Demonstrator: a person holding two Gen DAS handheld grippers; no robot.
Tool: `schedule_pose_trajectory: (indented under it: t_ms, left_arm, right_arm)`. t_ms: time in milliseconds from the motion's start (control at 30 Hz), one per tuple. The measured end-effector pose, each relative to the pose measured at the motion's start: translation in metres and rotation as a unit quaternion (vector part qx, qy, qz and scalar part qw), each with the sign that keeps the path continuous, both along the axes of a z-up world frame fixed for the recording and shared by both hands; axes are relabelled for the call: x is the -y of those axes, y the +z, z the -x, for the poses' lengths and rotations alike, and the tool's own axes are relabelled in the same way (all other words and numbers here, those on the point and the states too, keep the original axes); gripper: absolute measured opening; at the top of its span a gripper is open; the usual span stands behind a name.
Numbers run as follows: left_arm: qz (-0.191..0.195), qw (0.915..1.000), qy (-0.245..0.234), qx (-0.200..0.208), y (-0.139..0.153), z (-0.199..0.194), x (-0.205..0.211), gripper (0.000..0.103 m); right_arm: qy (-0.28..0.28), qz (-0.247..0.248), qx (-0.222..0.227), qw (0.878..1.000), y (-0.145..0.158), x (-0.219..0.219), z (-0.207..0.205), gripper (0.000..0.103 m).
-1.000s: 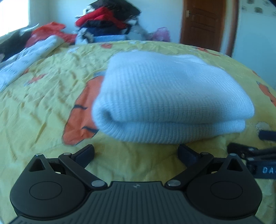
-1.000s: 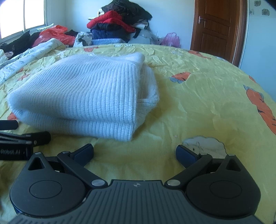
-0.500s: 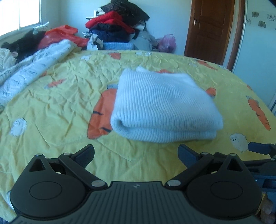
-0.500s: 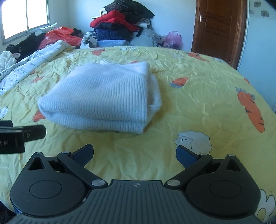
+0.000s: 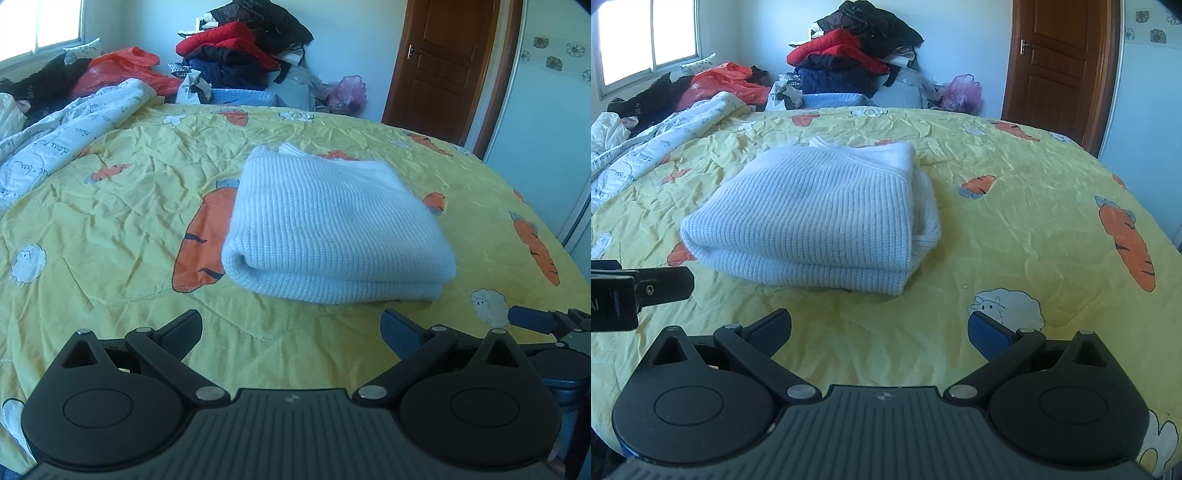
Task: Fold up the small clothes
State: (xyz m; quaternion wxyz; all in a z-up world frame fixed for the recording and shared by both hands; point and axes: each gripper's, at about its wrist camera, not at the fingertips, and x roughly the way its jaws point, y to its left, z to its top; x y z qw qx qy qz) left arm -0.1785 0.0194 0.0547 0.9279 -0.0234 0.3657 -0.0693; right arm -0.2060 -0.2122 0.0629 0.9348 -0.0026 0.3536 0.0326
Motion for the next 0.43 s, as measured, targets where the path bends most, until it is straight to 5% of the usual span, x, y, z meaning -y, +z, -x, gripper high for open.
schedule_pose_trajectory:
  t_ms: [433]
  left_arm:
    - [-0.009, 0.9993, 0.003, 0.035, 0.002, 0.012, -0.001, 0.103]
  right_arm:
    - [0.005, -0.001, 0.000, 1.000, -0.001, -0.005, 0.001, 0.103]
